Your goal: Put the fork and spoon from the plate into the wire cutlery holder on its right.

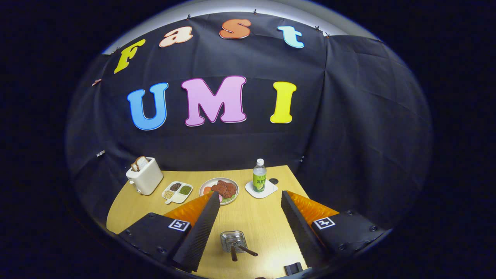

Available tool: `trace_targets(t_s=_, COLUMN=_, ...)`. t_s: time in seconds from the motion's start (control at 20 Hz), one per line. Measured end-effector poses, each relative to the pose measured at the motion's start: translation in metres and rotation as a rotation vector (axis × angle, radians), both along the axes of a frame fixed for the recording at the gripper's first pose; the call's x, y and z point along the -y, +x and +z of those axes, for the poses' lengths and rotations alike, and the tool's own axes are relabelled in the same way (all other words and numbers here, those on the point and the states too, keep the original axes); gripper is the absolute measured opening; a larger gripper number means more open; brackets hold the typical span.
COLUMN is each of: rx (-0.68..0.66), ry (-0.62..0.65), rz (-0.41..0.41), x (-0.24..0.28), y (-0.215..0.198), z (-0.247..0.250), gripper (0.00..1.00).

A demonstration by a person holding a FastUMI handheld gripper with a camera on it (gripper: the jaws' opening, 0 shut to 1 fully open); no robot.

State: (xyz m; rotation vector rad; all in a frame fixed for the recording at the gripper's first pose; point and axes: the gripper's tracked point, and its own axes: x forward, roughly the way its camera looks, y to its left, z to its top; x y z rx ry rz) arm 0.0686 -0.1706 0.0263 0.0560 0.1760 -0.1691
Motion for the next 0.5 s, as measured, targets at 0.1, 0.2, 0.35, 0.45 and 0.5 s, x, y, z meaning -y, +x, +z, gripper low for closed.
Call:
trace_targets(t_s=0.1, rx=0.063, ry=0.003, rz=0.024, x=-0.013, y=-0.013, z=0.014, gripper=0.99)
trace_targets(t_s=0.2, rx=0.11, ry=-0.004, rz=0.044, x=-0.021, y=-0.026, z=0.021, gripper=0.99)
trace_targets(t_s=0.35, rx=0.133, ry=-0.025, rz=0.053, x=-0.024, y=-0.038, z=0.019, gripper=0.99)
trace_targets(t_s=0.45, rx=0.135, ry=-0.028, rz=0.06, x=-0.025, y=-0.039, z=0.017, gripper=0.99)
trace_targets(t_s=0.5, rx=0.131, ry=-0.024, rz=0.068, x=-0.025, y=-0.039, z=0.016, gripper=0.99)
